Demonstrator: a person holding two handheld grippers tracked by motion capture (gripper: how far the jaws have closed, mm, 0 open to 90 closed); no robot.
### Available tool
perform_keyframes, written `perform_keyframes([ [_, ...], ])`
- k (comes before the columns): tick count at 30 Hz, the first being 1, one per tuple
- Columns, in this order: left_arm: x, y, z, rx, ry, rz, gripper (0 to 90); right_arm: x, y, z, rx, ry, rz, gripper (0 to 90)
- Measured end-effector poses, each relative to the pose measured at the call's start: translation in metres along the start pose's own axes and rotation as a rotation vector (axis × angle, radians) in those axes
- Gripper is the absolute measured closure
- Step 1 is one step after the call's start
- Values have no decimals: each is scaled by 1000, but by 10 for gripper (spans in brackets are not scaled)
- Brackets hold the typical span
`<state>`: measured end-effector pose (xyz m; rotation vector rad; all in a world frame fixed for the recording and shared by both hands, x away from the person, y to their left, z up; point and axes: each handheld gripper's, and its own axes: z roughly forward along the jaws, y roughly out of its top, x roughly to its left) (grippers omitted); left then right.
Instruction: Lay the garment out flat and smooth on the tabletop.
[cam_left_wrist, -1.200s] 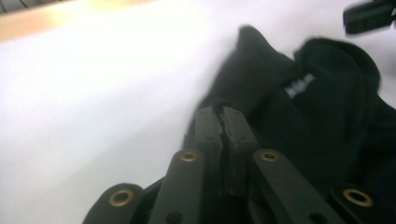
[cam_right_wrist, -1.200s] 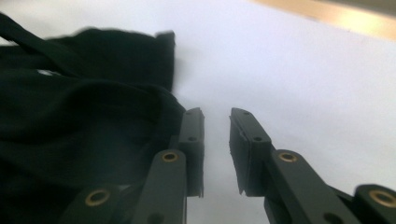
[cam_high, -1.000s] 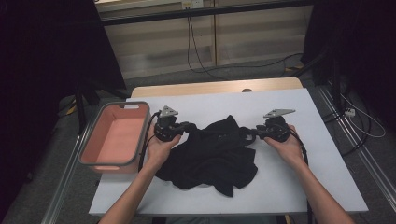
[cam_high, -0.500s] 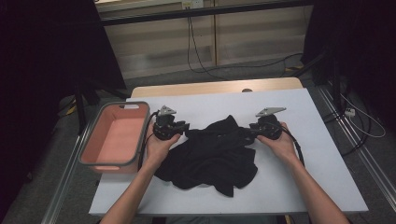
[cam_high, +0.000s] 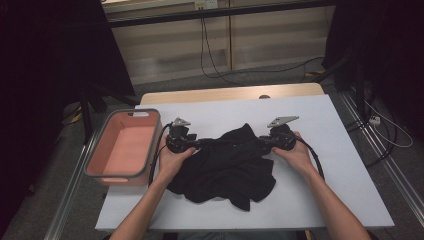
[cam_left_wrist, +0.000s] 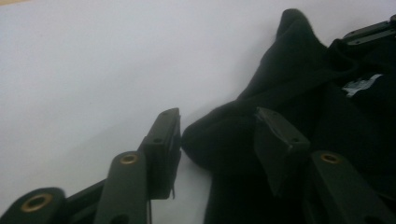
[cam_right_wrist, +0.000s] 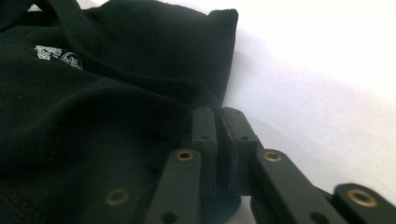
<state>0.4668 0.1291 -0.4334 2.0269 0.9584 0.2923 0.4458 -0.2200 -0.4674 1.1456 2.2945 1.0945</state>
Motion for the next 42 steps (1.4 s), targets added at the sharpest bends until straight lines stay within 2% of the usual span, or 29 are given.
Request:
perform_keyframes([
  [4,-1,1,3,-8,7,3,469,4,2,-4,10,-39,-1,869],
  [5,0,0,6,-1,7,15,470,4,2,-7,6,-43,3,869],
  [6,1,-2,8,14,4,45,488,3,2,-10,-4,-52,9,870],
  [7,1,-5,10,36,22,70,524,2,2,-13,-12,-61,20,870],
  [9,2,-8,12,72,44,88,542,-3,0,-20,-30,-91,39,871],
  [10,2,-10,11,80,34,84,546,-5,-2,-24,-36,-107,52,872],
  [11,1,-11,11,80,51,98,545,-8,-3,-28,-44,-120,63,873],
  [12,1,-13,11,88,34,99,545,-11,-4,-32,-55,-136,72,874],
  [13,0,-14,10,101,33,123,544,-14,-5,-36,-68,-145,86,874],
  [14,-1,-16,10,105,29,123,545,-16,-6,-40,-81,-153,92,875],
  [16,-3,-18,9,121,23,150,586,-18,-7,-46,-104,-167,103,875],
  [18,-5,-19,9,131,-7,151,696,-19,-6,-51,-124,-176,105,876],
  [22,-14,-20,9,142,-31,157,815,-21,-5,-56,-146,-197,115,876],
  [23,-15,-19,8,145,-45,164,832,-21,-5,-57,-149,-194,120,876],
  [26,-15,-16,0,127,-107,137,836,-23,-6,-58,-154,-203,125,876],
  [28,-13,-13,-8,89,-121,122,836,-23,-6,-59,-157,-207,132,876],
  [30,-8,-9,-14,41,-125,89,819,-24,-6,-59,-159,-206,131,875],
  [31,-6,-7,-16,11,-111,71,795,-23,-6,-59,-158,-206,133,875],
  [34,1,-1,-18,-22,-74,52,782,-23,-5,-58,-159,-205,129,875],
  [37,5,4,-12,-46,-39,52,754,-23,-4,-57,-158,-204,126,875],
  [40,7,6,-1,-17,10,91,743,-23,-4,-57,-159,-198,128,874],
  [42,8,3,8,4,46,94,718,-23,-4,-57,-159,-197,127,874],
])
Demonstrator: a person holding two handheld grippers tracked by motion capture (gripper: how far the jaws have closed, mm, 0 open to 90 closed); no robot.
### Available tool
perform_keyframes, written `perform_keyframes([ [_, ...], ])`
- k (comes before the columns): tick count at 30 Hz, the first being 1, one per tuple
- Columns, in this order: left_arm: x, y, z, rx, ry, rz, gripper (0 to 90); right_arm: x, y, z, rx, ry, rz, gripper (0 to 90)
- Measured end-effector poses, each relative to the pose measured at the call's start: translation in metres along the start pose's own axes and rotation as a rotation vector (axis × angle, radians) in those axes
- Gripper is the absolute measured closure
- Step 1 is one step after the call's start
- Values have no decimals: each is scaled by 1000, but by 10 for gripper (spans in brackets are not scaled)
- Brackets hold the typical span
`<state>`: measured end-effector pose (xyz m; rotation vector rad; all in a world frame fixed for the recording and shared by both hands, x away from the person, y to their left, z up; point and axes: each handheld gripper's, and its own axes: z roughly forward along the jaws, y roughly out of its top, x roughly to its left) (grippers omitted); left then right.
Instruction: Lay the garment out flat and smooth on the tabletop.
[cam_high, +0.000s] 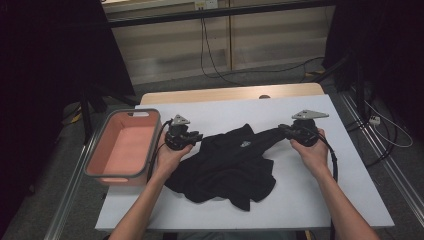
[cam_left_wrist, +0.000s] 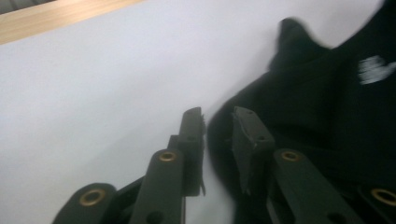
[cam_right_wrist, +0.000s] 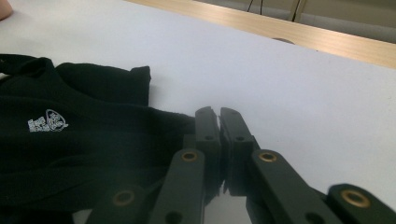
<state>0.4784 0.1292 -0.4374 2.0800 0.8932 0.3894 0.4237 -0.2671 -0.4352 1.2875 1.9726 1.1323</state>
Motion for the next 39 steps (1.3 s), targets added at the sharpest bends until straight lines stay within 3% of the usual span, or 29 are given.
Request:
perform_keyframes([
  [3,1,-6,12,46,-8,4,693,0,-1,1,7,0,0,873],
  [5,0,-8,17,68,-44,6,652,1,-1,1,9,2,-3,873],
  [8,-8,-11,22,108,-55,66,624,1,0,2,7,4,-6,873],
  [11,-13,-11,22,109,-62,87,639,2,-1,2,12,5,-5,872],
  [14,-15,-12,22,111,-110,61,758,2,0,2,10,8,-7,872],
  [17,-15,-10,19,120,-106,36,860,3,0,2,8,10,-10,872],
  [23,-9,2,-4,5,-108,-42,873,3,6,-1,-10,14,-7,873],
  [28,-5,12,-25,-65,-94,-33,875,6,19,-6,-56,24,-5,873],
  [34,-9,20,-35,-73,-100,-2,875,8,34,-13,-97,26,-12,873],
  [36,-15,18,-39,-67,-129,-4,876,10,36,-14,-100,30,-20,872],
  [37,-19,16,-41,-55,-133,26,876,10,36,-15,-98,32,-22,873],
  [39,-29,9,-45,-43,-171,30,876,11,33,-17,-93,33,-27,873],
])
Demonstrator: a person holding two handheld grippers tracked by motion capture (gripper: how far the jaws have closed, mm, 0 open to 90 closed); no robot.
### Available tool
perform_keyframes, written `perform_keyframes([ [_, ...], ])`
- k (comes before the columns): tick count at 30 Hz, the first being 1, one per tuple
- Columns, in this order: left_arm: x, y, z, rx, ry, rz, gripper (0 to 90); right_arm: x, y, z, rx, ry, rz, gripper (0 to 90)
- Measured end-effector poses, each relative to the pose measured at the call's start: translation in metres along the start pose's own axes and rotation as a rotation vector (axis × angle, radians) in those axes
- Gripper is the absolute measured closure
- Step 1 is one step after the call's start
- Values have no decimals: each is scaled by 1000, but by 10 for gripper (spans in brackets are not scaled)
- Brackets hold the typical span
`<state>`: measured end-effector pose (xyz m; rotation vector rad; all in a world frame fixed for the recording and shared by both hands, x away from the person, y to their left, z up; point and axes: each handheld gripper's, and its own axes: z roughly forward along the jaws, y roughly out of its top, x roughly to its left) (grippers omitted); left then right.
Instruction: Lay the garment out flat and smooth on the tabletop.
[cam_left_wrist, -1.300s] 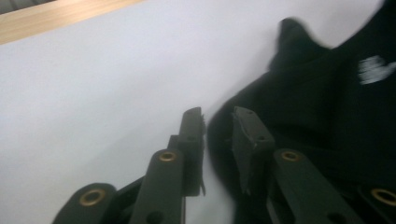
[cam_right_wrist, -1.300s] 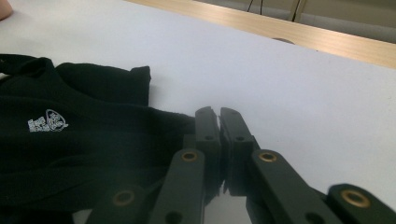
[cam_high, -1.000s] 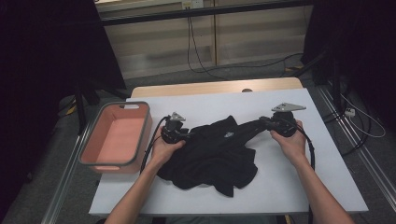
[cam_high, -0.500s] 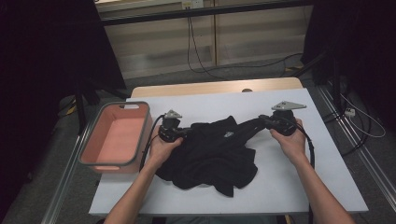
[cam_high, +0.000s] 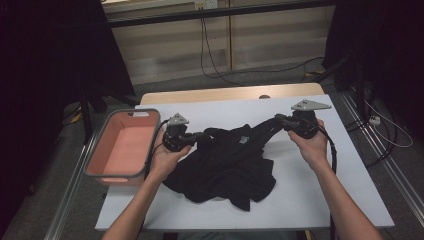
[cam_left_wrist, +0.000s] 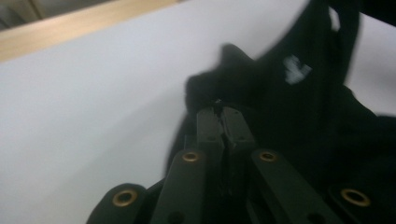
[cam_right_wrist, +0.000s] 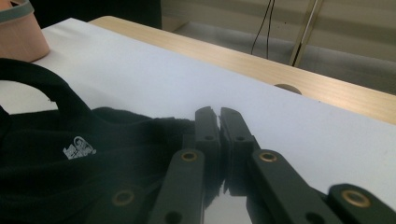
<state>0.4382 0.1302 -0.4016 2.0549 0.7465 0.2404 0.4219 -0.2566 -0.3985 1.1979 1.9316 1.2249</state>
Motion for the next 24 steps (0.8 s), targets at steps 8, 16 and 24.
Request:
perform_keyframes([
  [8,-31,-30,15,105,-59,84,873,-2,-13,-5,25,-4,-2,872],
  [16,-32,-37,33,170,-51,110,782,2,-19,-2,38,3,-9,873],
  [24,-21,-21,7,40,-24,68,593,3,-18,-2,33,2,-8,873],
])
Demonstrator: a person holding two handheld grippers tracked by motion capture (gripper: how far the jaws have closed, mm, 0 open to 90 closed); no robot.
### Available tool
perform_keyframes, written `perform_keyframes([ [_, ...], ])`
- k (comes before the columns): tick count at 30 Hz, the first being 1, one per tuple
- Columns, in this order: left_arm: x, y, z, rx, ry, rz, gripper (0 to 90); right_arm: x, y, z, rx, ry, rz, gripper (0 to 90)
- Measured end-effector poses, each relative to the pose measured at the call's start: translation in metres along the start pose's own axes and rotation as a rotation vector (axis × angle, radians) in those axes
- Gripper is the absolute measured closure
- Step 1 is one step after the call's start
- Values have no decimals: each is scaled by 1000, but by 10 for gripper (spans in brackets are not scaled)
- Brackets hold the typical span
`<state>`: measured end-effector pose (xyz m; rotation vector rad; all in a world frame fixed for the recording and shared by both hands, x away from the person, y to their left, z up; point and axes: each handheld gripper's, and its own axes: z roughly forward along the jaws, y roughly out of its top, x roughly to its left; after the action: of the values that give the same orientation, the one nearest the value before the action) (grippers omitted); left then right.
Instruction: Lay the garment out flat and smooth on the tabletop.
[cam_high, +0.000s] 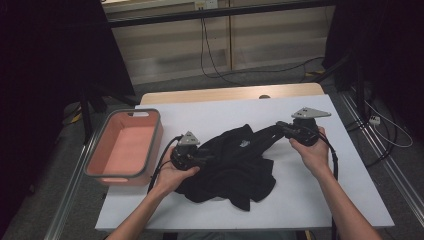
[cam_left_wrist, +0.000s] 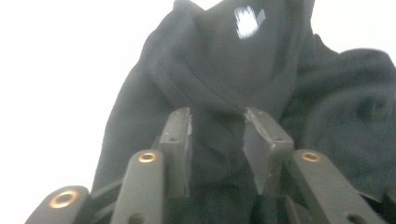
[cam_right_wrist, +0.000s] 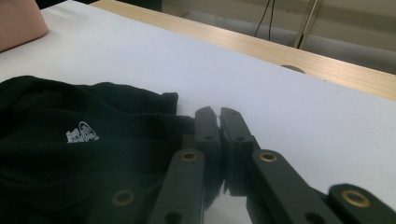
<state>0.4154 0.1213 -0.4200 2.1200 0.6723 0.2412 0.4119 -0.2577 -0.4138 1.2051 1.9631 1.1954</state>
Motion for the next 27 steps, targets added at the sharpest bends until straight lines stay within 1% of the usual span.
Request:
perform_keyframes([
  [2,6,6,-2,-22,26,-1,621,1,0,1,2,1,-4,873],
  [3,9,8,0,-38,40,-10,624,1,0,1,2,1,-5,872],
  [4,13,11,2,-46,46,-3,632,1,0,1,4,0,-4,872],
  [5,15,14,7,-54,53,-11,633,1,0,2,5,0,-2,872],
  [6,18,17,13,-60,63,-4,633,1,0,2,6,0,-2,873],
  [8,22,21,25,-58,54,-12,620,1,0,2,7,1,-2,872],
  [9,24,22,31,-56,46,-4,608,1,0,2,5,1,-2,872],
  [10,25,23,38,-49,35,-6,595,1,0,2,5,2,-1,872],
  [11,25,23,44,-31,27,-6,585,0,0,2,4,2,-2,872],
  [12,24,22,49,-23,29,-9,584,0,0,2,3,3,-2,872],
  [13,24,22,53,-19,27,-5,578,0,0,2,3,3,-1,872],
  [14,24,21,57,-19,12,-4,570,0,0,2,4,4,1,872],
  [15,23,21,60,-13,11,-2,574,0,0,2,2,5,0,872],
  [17,21,19,66,-7,-6,6,587,0,0,2,2,6,-4,872],
  [18,19,18,69,2,-6,10,595,0,0,3,3,6,-5,872],
  [19,18,18,71,8,-3,16,618,0,-1,3,5,5,-3,872],
  [21,17,17,74,14,-25,13,666,0,0,3,5,5,-5,872],
  [22,16,17,74,19,-29,11,707,0,0,3,5,5,-5,872],
  [23,15,18,74,22,-39,11,770,0,0,3,6,6,-4,873],
  [24,15,18,73,18,-36,1,821,0,0,3,6,6,-5,872],
  [25,15,19,70,12,-40,-19,871,1,0,4,7,4,-6,872],
  [26,16,21,68,0,-50,-35,887,1,0,4,7,5,-5,872],
  [27,17,23,64,-9,-51,-46,891,1,0,4,6,5,-6,872],
])
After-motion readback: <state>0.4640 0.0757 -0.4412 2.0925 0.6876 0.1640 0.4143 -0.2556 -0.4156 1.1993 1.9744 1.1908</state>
